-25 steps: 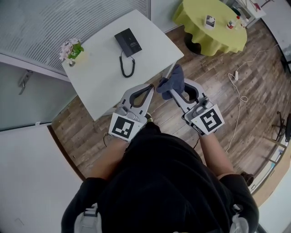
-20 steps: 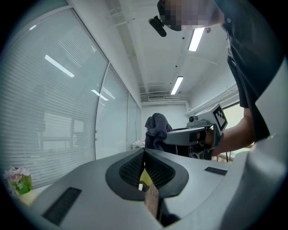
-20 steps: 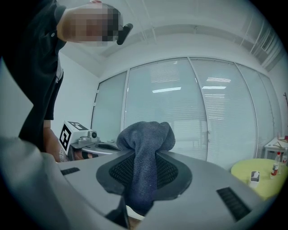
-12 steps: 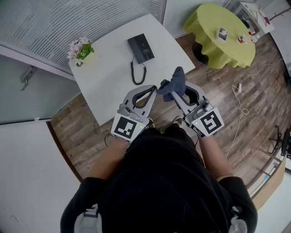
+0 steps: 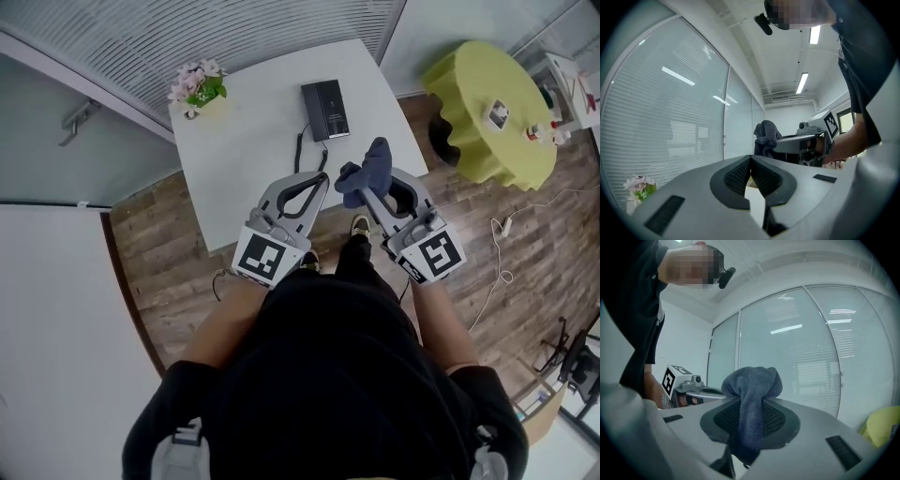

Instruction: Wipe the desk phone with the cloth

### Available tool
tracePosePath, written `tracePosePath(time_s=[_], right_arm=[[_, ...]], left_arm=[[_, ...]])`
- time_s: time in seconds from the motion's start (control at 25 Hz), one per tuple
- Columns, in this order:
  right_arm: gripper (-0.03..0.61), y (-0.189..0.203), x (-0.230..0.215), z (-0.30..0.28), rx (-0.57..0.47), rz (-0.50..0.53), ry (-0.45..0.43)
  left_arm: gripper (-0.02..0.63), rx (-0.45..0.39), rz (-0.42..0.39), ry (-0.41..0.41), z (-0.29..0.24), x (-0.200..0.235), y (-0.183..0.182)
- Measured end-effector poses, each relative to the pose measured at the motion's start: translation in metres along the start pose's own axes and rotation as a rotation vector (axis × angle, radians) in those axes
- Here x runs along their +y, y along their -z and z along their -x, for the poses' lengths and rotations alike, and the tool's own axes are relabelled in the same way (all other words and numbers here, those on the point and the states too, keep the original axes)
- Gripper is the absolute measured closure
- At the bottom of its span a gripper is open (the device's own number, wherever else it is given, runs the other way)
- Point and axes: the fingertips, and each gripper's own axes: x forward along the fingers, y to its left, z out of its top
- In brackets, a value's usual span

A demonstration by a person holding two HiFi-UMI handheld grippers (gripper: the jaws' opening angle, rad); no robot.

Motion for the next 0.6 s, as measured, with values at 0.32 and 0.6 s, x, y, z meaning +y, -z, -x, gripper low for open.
tracePosePath(time_s=[0.32,0.6], right_arm=[[0.466,0.008,-0.067,-0.032,0.013,-0.018,-0.126],[0.466,0.017,-0.122,-0.042,0.030,-0.032,-0.218]], left_arm=[[0.603,0.073,0.004,-0.124,-0.057,0.036,0.007],[0.604,0.067,0.048,-0.230,-0.107,0.045,0.010]])
